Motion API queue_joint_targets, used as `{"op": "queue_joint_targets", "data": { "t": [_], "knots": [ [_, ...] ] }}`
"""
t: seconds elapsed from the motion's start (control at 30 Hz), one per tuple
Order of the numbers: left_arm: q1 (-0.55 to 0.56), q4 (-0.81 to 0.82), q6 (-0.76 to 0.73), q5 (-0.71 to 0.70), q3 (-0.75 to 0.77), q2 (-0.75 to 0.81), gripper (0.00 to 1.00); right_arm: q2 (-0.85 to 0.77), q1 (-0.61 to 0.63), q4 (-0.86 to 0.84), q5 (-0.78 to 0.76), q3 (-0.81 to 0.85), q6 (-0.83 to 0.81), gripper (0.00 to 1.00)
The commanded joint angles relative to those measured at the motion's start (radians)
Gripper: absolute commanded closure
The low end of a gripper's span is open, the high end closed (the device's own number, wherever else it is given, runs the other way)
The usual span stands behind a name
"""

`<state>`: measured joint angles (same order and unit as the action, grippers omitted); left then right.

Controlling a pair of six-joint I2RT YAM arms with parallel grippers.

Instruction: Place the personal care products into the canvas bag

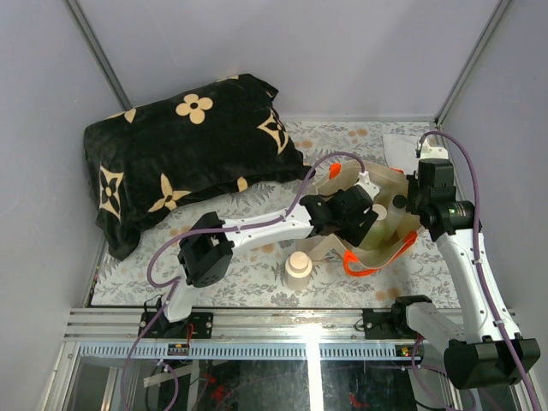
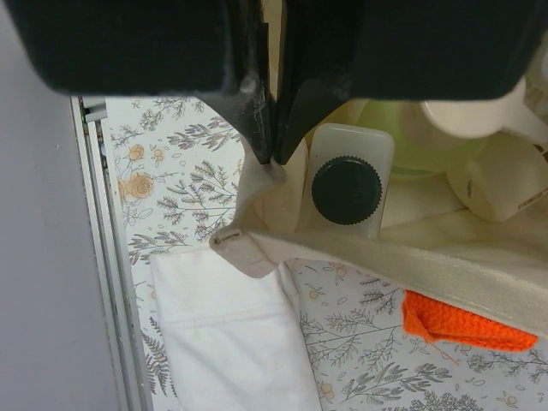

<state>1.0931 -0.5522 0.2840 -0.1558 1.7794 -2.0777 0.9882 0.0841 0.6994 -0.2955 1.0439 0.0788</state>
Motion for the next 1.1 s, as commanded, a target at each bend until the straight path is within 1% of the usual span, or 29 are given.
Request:
{"op": "queue_joint_targets", "data": {
  "t": [0.0,0.03,0.07,0.1,0.17,0.3,0.43,0.53,0.57,0.83,0.97,1.07],
  "knots": [
    [-0.068,0.081,0.007,-0.017,-0.058,-0.008,1.0,-0.001,-0.002,0.07,0.009,-0.019,-0.005,0.94],
    [-0.072,0.089,0.008,-0.01,-0.066,-0.004,1.0,-0.003,-0.001,0.07,0.007,-0.019,-0.005,0.94],
    [-0.074,0.094,0.004,-0.01,-0.073,0.0,0.98,-0.003,-0.001,0.07,0.007,-0.02,-0.005,0.94],
    [-0.076,0.094,-0.002,-0.011,-0.074,0.001,0.93,-0.001,-0.001,0.069,0.007,-0.021,-0.006,0.94],
    [-0.076,0.094,-0.007,-0.006,-0.076,0.007,0.79,0.001,-0.002,0.069,0.007,-0.02,-0.006,0.94],
    [-0.075,0.089,-0.014,0.015,-0.087,0.044,0.46,0.006,-0.002,0.068,0.008,-0.017,-0.005,0.94],
    [-0.075,0.063,-0.029,0.027,-0.077,0.088,0.23,0.008,-0.002,0.064,0.01,-0.02,-0.006,0.94],
    [-0.075,0.048,-0.038,0.07,-0.056,0.129,0.02,0.013,-0.002,0.062,0.013,-0.02,-0.006,0.94],
    [-0.075,0.048,-0.04,0.087,-0.051,0.146,0.0,0.015,-0.001,0.061,0.016,-0.019,-0.005,0.94],
    [-0.075,0.071,-0.019,0.191,0.018,0.28,0.0,0.023,-0.001,0.06,0.022,-0.017,-0.006,0.94],
    [-0.077,0.06,-0.017,0.17,0.087,0.368,0.0,0.034,-0.002,0.057,0.024,-0.011,-0.005,0.94],
    [-0.076,-0.011,-0.032,0.143,0.08,0.441,0.0,0.052,-0.001,0.059,0.033,0.002,-0.004,0.94]
  ]
}}
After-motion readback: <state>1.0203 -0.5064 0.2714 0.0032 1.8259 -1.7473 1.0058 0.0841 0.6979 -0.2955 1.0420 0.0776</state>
